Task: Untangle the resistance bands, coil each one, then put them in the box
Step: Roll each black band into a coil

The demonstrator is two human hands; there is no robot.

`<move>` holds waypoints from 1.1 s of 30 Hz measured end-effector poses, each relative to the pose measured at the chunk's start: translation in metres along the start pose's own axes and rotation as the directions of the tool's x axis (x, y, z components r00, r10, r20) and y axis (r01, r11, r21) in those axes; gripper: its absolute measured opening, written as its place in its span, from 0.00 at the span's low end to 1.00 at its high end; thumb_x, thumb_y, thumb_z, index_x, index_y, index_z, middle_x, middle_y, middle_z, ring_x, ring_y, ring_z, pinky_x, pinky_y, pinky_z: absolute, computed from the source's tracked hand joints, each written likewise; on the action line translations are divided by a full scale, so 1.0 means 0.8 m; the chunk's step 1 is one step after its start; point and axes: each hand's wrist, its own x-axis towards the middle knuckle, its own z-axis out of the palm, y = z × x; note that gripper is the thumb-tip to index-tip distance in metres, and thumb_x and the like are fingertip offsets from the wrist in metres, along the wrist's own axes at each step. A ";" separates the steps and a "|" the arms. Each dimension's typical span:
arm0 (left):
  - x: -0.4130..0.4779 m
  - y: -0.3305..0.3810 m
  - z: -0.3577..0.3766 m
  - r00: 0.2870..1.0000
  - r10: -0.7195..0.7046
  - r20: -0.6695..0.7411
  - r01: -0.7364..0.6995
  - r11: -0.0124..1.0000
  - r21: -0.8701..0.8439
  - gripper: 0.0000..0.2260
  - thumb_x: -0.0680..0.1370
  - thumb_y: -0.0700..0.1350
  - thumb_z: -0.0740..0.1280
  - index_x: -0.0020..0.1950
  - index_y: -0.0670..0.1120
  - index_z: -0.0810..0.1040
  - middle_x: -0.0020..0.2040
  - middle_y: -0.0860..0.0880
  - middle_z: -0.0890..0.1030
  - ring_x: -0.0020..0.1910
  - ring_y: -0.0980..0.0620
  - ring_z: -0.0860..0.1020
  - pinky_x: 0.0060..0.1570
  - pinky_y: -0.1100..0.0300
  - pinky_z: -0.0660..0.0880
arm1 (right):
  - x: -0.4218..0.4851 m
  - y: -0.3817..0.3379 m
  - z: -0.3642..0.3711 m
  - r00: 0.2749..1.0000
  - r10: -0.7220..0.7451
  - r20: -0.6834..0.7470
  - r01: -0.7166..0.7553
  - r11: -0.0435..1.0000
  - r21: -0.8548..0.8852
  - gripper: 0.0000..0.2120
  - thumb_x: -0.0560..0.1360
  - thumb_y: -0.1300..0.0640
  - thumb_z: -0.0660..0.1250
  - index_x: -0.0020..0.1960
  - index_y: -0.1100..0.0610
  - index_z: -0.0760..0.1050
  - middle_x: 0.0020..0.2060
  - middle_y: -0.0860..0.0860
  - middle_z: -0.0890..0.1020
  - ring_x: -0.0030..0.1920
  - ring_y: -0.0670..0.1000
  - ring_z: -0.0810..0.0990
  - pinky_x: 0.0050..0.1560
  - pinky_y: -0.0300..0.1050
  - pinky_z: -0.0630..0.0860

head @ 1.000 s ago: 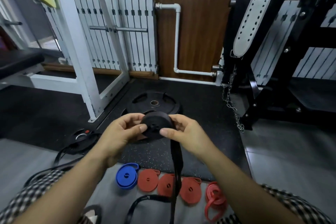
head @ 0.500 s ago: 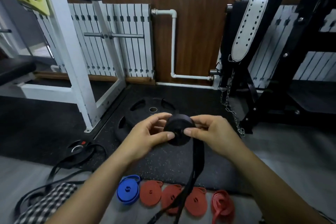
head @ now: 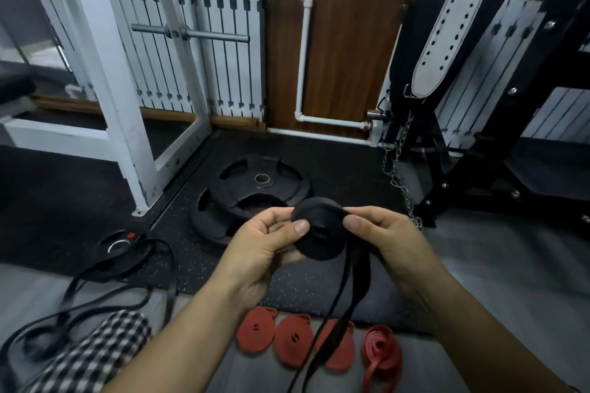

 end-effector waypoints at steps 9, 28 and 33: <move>-0.002 0.004 -0.008 0.999 0.052 0.009 -0.052 0.991 0.120 0.13 0.63 0.39 0.69 0.47 0.41 0.78 0.40 0.46 0.83 0.38 0.53 0.81 0.34 0.62 0.79 | -0.003 -0.004 -0.004 0.997 -0.064 0.033 0.070 0.975 -0.210 0.07 0.68 0.61 0.72 0.44 0.52 0.80 0.36 0.46 0.84 0.40 0.40 0.82 0.42 0.30 0.76; -0.006 -0.008 0.002 0.989 0.115 -0.089 -0.129 0.976 -0.174 0.12 0.65 0.38 0.66 0.48 0.41 0.76 0.39 0.46 0.84 0.39 0.53 0.83 0.36 0.61 0.80 | -0.002 0.020 0.014 0.993 -0.116 0.005 0.116 0.988 -0.106 0.14 0.67 0.60 0.71 0.52 0.51 0.78 0.44 0.44 0.85 0.49 0.43 0.82 0.48 0.33 0.76; -0.011 0.002 -0.004 0.996 0.045 0.075 -0.049 0.998 0.047 0.14 0.67 0.39 0.68 0.52 0.44 0.77 0.44 0.48 0.84 0.43 0.54 0.82 0.40 0.63 0.80 | -0.002 0.000 -0.005 0.992 -0.061 0.114 0.082 0.980 -0.183 0.11 0.70 0.65 0.70 0.45 0.50 0.79 0.37 0.44 0.85 0.42 0.41 0.83 0.43 0.30 0.76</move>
